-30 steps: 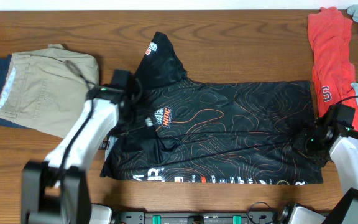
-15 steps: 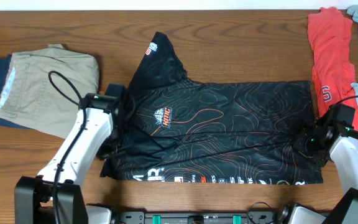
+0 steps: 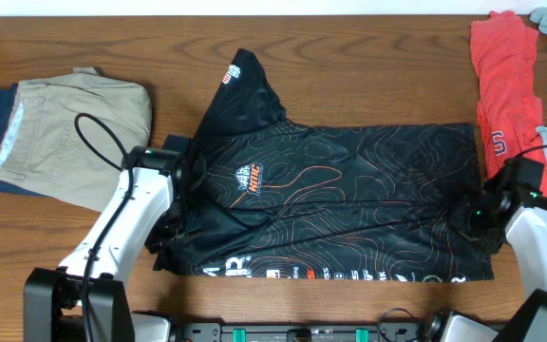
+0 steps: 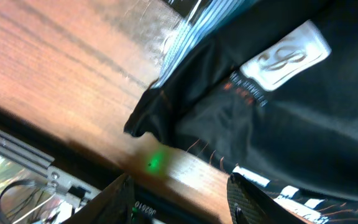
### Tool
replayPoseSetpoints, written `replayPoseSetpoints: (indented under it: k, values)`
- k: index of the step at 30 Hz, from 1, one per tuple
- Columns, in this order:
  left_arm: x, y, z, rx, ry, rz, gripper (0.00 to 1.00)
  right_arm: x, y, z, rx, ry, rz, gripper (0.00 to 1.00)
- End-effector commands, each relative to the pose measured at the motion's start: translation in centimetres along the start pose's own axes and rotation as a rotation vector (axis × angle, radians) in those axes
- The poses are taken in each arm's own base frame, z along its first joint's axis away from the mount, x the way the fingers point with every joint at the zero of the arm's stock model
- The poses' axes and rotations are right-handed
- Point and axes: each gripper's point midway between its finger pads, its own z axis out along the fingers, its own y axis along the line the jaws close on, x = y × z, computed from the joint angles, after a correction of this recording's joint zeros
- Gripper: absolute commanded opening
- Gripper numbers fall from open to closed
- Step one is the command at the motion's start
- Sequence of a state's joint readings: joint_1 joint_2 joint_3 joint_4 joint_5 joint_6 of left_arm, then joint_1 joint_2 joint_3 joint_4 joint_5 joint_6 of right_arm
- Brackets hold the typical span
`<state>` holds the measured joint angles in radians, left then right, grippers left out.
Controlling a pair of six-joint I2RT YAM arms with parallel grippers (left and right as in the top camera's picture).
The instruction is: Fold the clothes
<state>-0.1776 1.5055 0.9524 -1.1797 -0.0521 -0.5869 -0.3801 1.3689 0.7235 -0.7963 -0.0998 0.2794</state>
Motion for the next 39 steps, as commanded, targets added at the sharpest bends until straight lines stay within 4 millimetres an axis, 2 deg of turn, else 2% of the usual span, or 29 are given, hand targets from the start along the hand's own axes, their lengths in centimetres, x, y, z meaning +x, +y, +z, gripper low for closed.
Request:
replayPoseSetpoints:
  k: [1, 4, 7, 10, 15, 18, 24, 27, 29, 34, 37, 39]
  values:
    - [-1.6, -1.1, -0.7, 0.046, -0.058, -0.011, 0.55, -2.8, 1.3, -3.0, -0.029, -0.118, -0.029, 0.36]
    - [-2.8, -2.6, -0.9, 0.115, -0.101, -0.010, 0.59, -4.0, 1.8, -4.4, -0.045, -0.176, -0.035, 0.40]
    - [-3.8, -3.6, -1.1, 0.159, -0.142, -0.014, 0.61, -4.1, 1.7, -4.5, -0.039, -0.186, -0.035, 0.40]
    - [-4.2, -3.9, -0.9, 0.172, -0.158, -0.016, 0.62, -3.6, 0.4, -3.6, 0.024, -0.162, -0.027, 0.40]
    - [-3.6, -3.6, 0.1, 0.156, -0.137, -0.015, 0.61, -2.1, -0.6, -1.1, 0.061, -0.095, -0.018, 0.40]
    - [-3.2, -3.4, 1.4, 0.149, -0.127, -0.014, 0.61, -1.4, -1.1, 0.5, 0.078, -0.074, -0.016, 0.40]
    - [-2.9, -3.7, 4.0, 0.165, -0.140, -0.014, 0.61, -1.0, -1.5, 2.0, 0.080, -0.085, -0.017, 0.40]
    - [-2.3, -4.3, 5.3, 0.205, -0.126, -0.011, 0.61, -0.4, -2.3, 2.5, 0.112, -0.083, -0.013, 0.40]
    - [-1.6, -4.7, 6.1, 0.235, -0.103, -0.007, 0.61, 0.4, -3.5, 2.9, 0.169, -0.071, 0.028, 0.40]
    - [0.9, -4.2, 7.9, 0.235, -0.016, 0.000, 0.62, 3.1, -6.1, 3.6, 0.288, -0.025, 0.139, 0.41]
    - [2.8, -3.8, 8.4, 0.236, 0.062, 0.004, 0.62, 5.1, -7.9, 3.5, 0.380, 0.002, 0.262, 0.42]
    - [3.7, -3.6, 8.4, 0.231, 0.101, 0.004, 0.63, 5.5, -8.4, 3.4, 0.400, 0.006, 0.325, 0.42]
